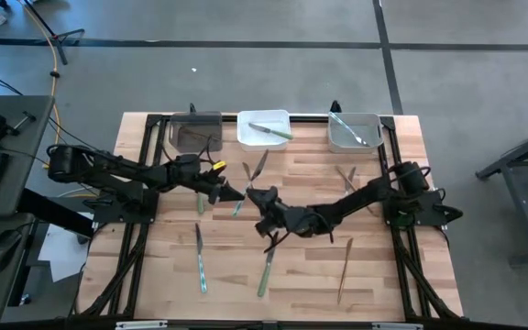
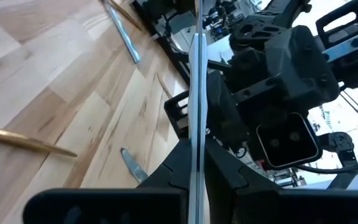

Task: Sort silverware by color (type)
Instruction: Put the blue patterned knife into the gray bin

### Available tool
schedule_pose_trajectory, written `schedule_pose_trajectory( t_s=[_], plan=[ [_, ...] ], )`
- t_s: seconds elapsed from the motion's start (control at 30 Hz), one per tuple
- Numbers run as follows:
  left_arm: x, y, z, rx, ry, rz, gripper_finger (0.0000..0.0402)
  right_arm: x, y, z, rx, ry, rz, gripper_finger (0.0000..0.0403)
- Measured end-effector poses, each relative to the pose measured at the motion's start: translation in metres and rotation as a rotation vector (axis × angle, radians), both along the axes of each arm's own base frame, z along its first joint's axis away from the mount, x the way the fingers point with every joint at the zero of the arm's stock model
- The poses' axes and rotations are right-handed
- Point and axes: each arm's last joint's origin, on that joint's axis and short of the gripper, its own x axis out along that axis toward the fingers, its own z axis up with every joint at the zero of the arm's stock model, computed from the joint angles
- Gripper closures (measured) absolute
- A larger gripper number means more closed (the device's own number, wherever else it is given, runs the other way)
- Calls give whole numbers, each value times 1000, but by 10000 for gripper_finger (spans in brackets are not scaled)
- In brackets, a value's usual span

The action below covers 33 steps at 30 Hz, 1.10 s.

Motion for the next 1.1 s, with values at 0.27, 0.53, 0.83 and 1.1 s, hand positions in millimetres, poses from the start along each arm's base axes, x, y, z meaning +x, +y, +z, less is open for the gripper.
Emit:
schedule_pose_trajectory(
  t_s=[0.27,0.53,0.83,1.1],
  plan=[
    [3,-3,3,0,0,-8,390,2,-9,-3,-82,82,15,274],
    [4,-4,4,9,-14,-37,390,-2,3,-1,-173,109,-6,274],
    [4,-5,5,2,-15,-48,390,-1,-3,-7,-158,148,-4,274],
    [4,-10,5,1,-13,-59,390,4,-17,-7,-105,117,55,298]
  ],
)
